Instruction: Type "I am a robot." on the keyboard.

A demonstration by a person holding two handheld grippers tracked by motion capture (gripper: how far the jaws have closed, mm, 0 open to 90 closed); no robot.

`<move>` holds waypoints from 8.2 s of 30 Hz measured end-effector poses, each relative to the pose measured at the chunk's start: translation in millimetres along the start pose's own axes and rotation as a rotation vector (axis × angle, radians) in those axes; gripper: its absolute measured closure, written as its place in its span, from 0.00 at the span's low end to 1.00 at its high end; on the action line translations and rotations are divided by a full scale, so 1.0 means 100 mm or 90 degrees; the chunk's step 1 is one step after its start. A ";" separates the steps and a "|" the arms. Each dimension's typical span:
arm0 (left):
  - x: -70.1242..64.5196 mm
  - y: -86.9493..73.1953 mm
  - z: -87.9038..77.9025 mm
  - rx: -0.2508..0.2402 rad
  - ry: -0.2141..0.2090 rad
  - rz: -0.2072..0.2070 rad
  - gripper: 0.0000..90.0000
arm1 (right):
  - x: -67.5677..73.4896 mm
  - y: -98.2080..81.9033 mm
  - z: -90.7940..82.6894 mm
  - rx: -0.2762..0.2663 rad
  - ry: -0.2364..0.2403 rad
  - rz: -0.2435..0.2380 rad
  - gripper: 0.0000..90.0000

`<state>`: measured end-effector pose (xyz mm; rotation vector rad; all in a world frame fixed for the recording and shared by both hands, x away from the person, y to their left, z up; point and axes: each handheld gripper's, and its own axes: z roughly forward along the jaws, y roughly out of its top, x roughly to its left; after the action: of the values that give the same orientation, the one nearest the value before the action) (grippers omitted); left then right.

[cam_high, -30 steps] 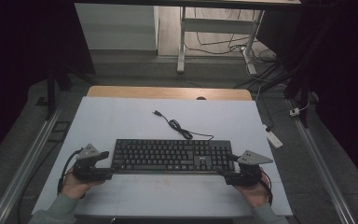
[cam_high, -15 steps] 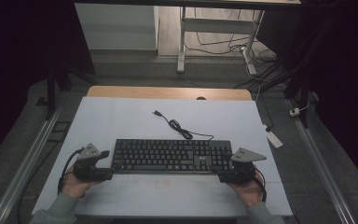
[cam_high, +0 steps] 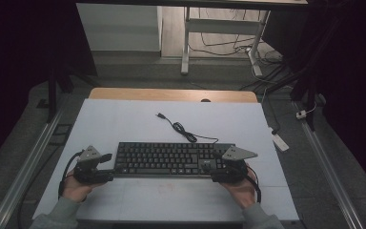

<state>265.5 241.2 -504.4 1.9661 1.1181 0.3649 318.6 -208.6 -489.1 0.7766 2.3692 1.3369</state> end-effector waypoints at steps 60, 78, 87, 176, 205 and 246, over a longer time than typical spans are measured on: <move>0.02 0.14 0.17 0.053 -0.016 0.030 0.99 | 0.46 0.61 1.17 0.067 0.119 -0.066 0.99; 0.06 0.08 0.31 0.085 -0.007 0.031 0.99 | 0.41 0.56 1.35 0.090 0.108 -0.045 0.99; 0.07 0.06 0.35 0.093 -0.002 0.031 0.99 | 0.38 0.54 1.39 0.091 0.101 -0.039 0.99; 0.04 0.12 0.21 0.014 0.007 0.012 0.44 | 0.09 0.15 0.29 0.025 0.020 -0.011 0.58; -0.35 0.37 0.44 0.047 -0.080 0.095 0.69 | 0.06 0.11 0.26 0.013 0.030 -0.009 0.57; -0.59 0.37 0.86 0.127 -0.123 0.148 0.99 | 0.06 0.05 0.30 0.037 0.023 -0.010 0.56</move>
<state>304.5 139.3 -520.3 2.2617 0.8318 0.1843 330.9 -182.7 -499.7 0.7535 2.4472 1.2926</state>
